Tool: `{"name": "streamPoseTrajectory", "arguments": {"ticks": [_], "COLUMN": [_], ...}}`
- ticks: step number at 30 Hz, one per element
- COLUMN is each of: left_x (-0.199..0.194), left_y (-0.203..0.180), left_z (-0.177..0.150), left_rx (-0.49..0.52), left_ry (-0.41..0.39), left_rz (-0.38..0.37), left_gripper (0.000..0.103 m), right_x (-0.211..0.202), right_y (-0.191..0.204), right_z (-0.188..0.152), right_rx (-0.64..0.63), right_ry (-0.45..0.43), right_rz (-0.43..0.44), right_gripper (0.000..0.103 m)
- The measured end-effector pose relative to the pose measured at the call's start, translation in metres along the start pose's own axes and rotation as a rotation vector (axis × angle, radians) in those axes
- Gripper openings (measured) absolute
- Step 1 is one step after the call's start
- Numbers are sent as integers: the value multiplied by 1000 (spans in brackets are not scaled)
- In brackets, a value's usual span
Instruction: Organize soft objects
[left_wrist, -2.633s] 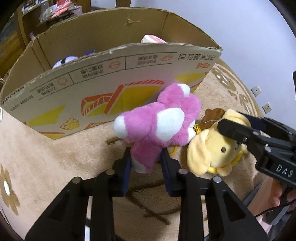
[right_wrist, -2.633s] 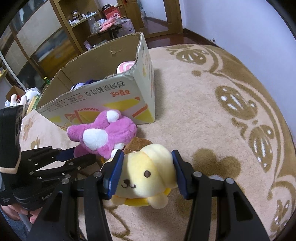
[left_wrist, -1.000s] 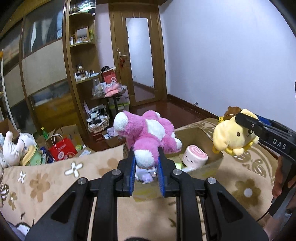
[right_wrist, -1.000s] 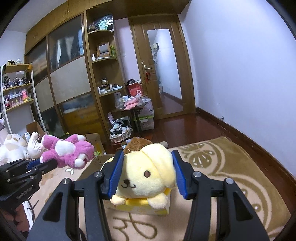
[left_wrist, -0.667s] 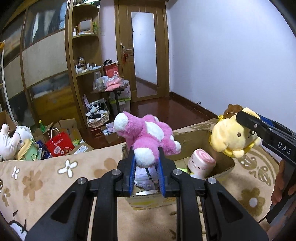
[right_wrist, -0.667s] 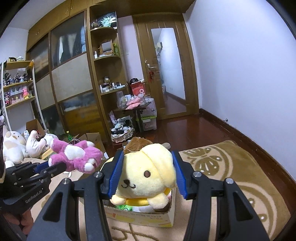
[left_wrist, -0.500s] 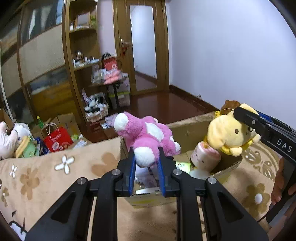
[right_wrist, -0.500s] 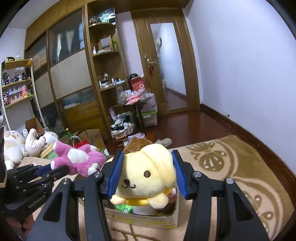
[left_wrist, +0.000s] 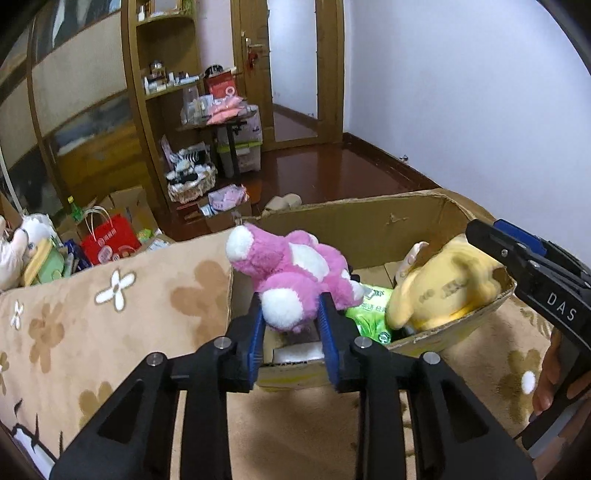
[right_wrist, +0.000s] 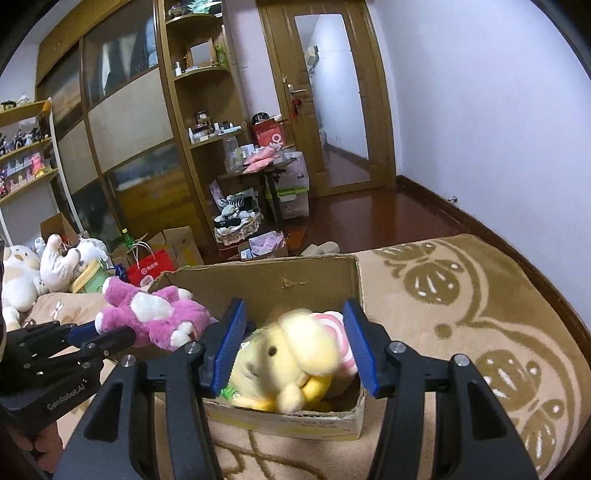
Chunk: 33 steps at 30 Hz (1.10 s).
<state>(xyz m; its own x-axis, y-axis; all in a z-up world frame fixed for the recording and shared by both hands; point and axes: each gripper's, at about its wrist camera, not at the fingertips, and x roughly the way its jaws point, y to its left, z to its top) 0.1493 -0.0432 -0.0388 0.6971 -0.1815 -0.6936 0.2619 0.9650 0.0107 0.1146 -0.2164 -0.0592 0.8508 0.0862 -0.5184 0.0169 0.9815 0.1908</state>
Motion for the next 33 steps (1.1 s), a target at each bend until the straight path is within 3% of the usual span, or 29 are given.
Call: {"name": "streamPoseTrajectory", "arguments": {"ticks": [4,11,15,20,27,33], "left_x": [-4,-34,-56,-85,-124,-149], "left_y": [3,2,1,1,2,6], "left_z": [-2,-2,-6,-11,-22,-29], "left_rx": [-16,-13,-21,-29,-51,-61], "left_ry": [13,-61,-114,-159,-205,-225], "left_rz": [3,18,21,24,50,83], "left_gripper": [48,74,89,98,102,102], "right_x": [-5,-26,-46,-74,-113,-137], "right_y": [-3,-1,2,4,6,6], "right_z": [-2,-4,-4,-2,-2,-4], "right_rx": [9,4,-8,-3,-46,-57], "right_ry": [0,-10,-34,-73,-107,-118], "right_rz": [-2,-18,-29,-31,-56,-64], "right_gripper": [60,67,78,89,103,103]}}
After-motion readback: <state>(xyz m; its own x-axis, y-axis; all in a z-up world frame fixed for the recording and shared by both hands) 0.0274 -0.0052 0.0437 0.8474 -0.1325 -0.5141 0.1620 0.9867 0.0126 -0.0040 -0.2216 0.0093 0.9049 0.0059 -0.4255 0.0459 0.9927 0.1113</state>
